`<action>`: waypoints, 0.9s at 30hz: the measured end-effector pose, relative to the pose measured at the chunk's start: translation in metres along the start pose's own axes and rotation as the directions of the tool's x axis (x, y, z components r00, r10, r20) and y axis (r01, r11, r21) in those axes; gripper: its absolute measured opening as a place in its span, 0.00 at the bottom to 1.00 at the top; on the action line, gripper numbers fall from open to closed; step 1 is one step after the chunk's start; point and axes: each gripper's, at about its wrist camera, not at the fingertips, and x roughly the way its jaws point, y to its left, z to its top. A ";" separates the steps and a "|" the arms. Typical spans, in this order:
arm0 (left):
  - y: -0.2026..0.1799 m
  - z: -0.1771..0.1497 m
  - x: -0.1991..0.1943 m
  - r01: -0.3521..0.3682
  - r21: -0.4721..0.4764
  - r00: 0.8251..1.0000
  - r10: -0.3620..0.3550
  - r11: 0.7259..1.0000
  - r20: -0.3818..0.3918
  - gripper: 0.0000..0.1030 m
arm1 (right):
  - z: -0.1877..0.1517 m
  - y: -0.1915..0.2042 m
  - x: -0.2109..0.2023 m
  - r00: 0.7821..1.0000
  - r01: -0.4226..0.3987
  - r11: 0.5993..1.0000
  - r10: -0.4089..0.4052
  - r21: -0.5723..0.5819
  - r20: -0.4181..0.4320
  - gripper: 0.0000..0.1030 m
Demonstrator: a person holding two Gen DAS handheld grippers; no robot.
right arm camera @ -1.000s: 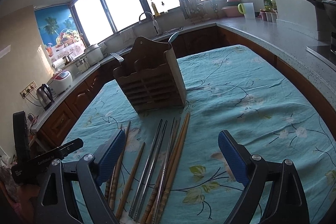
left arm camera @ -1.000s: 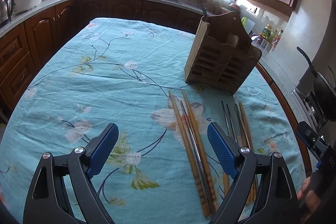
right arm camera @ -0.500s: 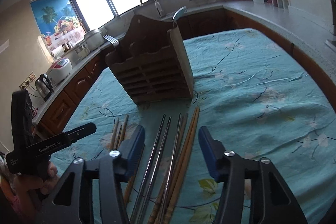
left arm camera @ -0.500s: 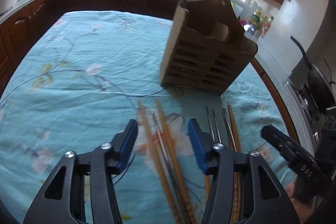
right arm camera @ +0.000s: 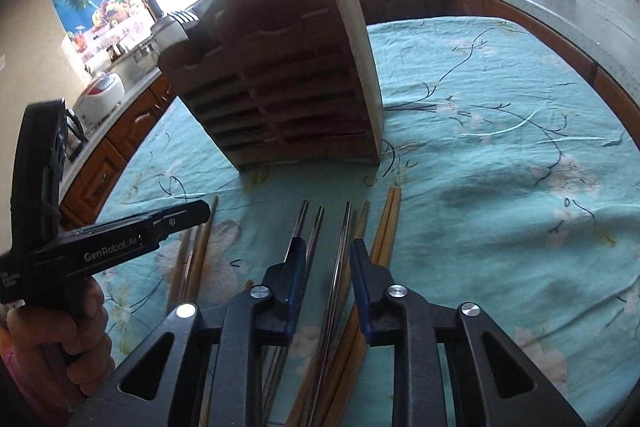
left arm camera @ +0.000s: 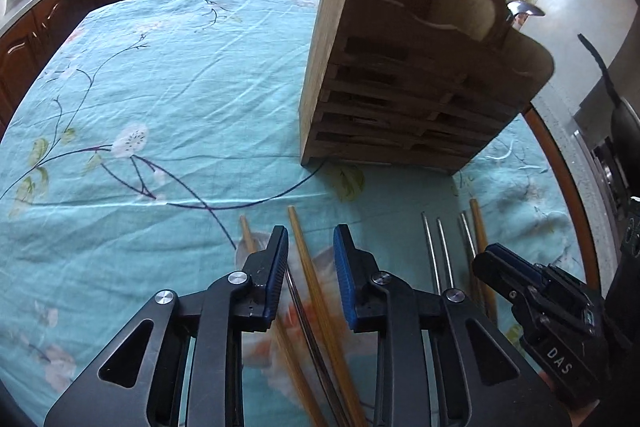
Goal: Organize utensils
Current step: 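Grasp a wooden chopstick with the left gripper while the right gripper grasps a metal chopstick, then lift the chopsticks with both grippers and carry them above the wooden holder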
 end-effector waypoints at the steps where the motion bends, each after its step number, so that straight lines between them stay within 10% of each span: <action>1: -0.001 0.001 0.004 -0.003 0.001 1.000 0.003 1.000 -0.012 0.19 | 0.002 0.001 0.003 1.000 0.005 1.000 -0.005 -0.004 -0.008 0.19; 13: -0.008 -0.002 0.008 -0.005 0.015 1.000 0.005 1.000 -0.010 0.06 | 0.002 -0.004 0.013 0.998 0.048 0.999 -0.049 -0.014 -0.036 0.05; 27: 0.006 -0.018 -0.076 0.133 -0.019 0.984 -0.130 0.991 0.124 0.05 | 0.007 -0.001 -0.048 0.996 -0.017 1.000 0.015 0.025 0.089 0.05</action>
